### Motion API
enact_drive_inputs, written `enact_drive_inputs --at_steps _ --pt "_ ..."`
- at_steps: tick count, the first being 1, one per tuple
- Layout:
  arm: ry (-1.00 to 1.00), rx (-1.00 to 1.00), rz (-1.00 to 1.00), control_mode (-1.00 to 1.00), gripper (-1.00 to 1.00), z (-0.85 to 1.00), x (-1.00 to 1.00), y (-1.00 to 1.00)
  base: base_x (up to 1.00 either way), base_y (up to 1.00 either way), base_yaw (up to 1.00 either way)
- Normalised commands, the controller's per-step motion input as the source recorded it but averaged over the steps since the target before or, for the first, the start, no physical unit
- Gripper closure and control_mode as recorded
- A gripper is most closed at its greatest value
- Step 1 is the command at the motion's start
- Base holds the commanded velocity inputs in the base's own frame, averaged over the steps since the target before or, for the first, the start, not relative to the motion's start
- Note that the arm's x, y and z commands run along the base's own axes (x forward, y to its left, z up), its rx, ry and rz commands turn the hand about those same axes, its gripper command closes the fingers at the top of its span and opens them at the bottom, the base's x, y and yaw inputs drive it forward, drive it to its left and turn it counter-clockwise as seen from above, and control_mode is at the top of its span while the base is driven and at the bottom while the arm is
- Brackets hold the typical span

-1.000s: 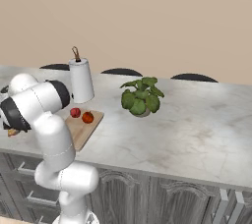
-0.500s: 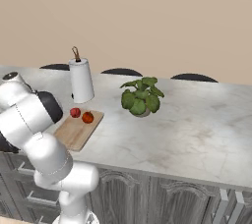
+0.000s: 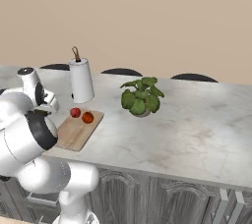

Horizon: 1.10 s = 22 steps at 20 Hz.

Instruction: Place the avocado, onion, tomato, and bell pepper on the cutting board.

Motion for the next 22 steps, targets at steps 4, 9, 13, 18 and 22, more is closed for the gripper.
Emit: enact_drive_inputs --at_steps 4,9,13,18,22 --pt "0.0 0.05 0.0 -1.0 1.0 0.05 -0.1 -0.43 0.0 0.0 0.0" --pt "0.01 0.03 0.0 -1.0 1.0 -0.02 -0.04 -0.36 0.0 0.0 0.0" --pt "0.04 0.0 0.0 -1.0 1.0 -0.02 -0.01 -0.42 0.0 0.0 0.0" --pt "0.04 0.0 0.0 -1.0 1.0 -0.04 0.0 -0.39 0.0 0.0 0.0" --pt "0.06 0.0 0.0 -1.0 1.0 -0.02 0.0 -0.31 0.0 0.0 0.0"
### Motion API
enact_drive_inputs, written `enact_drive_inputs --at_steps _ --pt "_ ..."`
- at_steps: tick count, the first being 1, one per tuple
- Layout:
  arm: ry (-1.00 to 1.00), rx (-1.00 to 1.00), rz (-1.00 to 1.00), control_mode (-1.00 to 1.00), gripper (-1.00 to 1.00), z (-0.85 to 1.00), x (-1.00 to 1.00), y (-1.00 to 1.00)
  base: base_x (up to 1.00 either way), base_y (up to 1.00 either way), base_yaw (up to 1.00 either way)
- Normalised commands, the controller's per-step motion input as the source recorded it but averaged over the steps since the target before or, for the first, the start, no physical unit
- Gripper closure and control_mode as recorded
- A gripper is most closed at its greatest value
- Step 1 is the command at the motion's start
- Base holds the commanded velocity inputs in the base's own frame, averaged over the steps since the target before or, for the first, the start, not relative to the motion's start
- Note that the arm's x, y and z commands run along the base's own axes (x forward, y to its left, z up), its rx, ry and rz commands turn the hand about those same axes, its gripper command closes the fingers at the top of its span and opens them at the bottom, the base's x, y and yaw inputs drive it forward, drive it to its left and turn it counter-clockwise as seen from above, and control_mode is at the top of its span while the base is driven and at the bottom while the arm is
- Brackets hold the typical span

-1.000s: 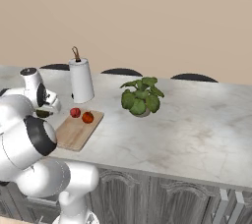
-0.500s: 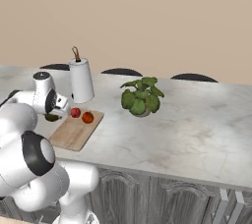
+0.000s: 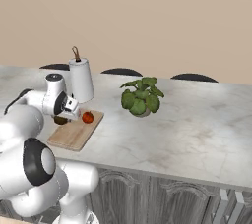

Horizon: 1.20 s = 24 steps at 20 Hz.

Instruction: Place the avocado, onion, tomato, and bell pepper on the cutting board.

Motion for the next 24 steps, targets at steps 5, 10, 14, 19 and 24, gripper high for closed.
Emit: enact_drive_inputs --at_steps 5,10,14,19,24 --pt "0.01 0.0 0.0 -1.0 1.0 -0.01 0.03 -0.13 0.0 0.0 0.0" --pt "0.01 0.0 0.02 -1.0 1.0 -0.16 0.14 0.0 0.0 0.0 0.0" --pt "0.0 0.0 0.02 -1.0 1.0 -0.24 0.16 0.0 0.0 0.0 0.0" --pt "0.01 0.0 0.01 -1.0 1.0 -0.26 0.14 0.03 0.0 0.0 0.0" --pt "0.01 -0.01 0.0 -1.0 1.0 -0.26 0.11 0.06 0.0 0.0 0.0"
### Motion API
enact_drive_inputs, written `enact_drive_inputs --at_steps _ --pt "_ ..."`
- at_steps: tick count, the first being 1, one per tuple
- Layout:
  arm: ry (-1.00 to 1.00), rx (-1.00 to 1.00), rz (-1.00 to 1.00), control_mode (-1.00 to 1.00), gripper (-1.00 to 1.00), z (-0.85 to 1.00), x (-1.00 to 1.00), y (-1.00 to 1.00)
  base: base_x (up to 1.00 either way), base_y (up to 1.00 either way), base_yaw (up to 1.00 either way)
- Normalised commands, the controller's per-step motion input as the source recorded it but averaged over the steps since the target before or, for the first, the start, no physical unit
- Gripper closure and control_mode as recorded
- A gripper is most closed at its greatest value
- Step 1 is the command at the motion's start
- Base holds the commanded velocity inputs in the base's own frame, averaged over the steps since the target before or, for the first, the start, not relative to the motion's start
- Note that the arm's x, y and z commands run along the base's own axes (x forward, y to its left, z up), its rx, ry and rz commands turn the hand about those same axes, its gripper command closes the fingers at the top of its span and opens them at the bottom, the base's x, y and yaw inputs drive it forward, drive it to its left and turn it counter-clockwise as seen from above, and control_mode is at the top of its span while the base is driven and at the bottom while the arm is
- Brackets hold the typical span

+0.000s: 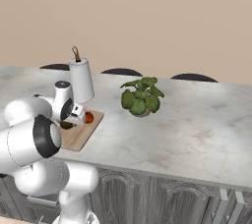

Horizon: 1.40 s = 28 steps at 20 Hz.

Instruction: Place the avocado, onion, tomato, and bell pepper on the cutting board.

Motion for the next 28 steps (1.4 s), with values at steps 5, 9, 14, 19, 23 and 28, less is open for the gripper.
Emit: enact_drive_inputs --at_steps 5,9,14,19,23,28 --pt "0.01 -0.01 0.0 -1.0 1.0 -0.24 0.11 0.06 0.0 0.0 0.0" --pt "0.01 -0.01 0.0 -1.0 1.0 -0.22 0.1 0.01 0.0 0.0 0.0" --pt "0.01 -0.02 0.0 -1.0 1.0 -0.23 0.14 0.01 0.0 0.0 0.0" --pt "0.02 -0.01 0.0 -1.0 1.0 -0.2 0.15 0.05 0.0 0.0 0.0" --pt "0.01 0.0 0.0 -1.0 1.0 -0.2 0.08 0.01 0.0 0.0 0.0" --pt "0.02 0.0 0.0 -1.0 -1.0 -0.19 0.02 0.0 0.0 0.0 0.0"
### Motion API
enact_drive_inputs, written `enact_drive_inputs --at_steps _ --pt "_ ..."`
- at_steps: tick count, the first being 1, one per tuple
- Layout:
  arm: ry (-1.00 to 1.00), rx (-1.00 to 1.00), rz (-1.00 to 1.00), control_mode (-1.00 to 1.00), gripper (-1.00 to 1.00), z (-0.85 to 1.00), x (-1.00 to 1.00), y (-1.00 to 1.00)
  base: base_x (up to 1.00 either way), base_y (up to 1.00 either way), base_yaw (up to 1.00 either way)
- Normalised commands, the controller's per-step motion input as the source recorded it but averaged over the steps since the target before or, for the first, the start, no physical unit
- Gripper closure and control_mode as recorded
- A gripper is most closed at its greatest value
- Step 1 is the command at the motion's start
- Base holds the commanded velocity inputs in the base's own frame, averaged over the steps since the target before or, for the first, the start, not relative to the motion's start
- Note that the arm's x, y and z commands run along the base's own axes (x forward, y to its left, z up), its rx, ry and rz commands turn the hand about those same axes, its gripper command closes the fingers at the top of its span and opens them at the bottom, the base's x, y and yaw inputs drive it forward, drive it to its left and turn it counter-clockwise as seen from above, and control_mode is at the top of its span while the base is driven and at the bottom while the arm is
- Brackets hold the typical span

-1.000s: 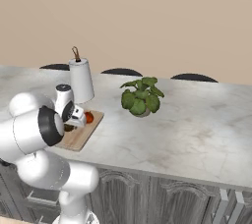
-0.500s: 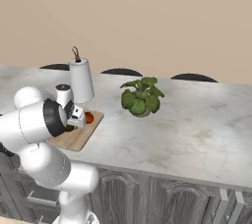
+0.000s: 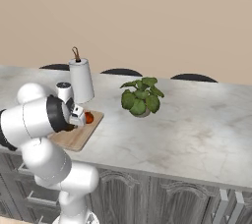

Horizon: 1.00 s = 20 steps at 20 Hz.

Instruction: Place the avocado, onion, tomato, and bell pepper on the cutting board.

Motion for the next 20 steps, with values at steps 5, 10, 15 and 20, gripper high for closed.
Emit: enact_drive_inputs --at_steps 5,10,15,20 --pt "0.01 0.0 0.0 -1.0 -1.0 -0.13 0.0 0.0 0.0 0.0 0.0" --pt "0.0 0.0 0.0 -1.0 -1.0 0.0 0.0 0.0 0.0 0.0 0.0" --pt "0.0 0.0 0.0 -1.0 -1.0 0.0 0.0 0.0 0.0 0.0 0.0" --pt "0.0 0.0 0.0 -1.0 -1.0 0.07 -0.01 -0.1 0.0 0.0 0.0"
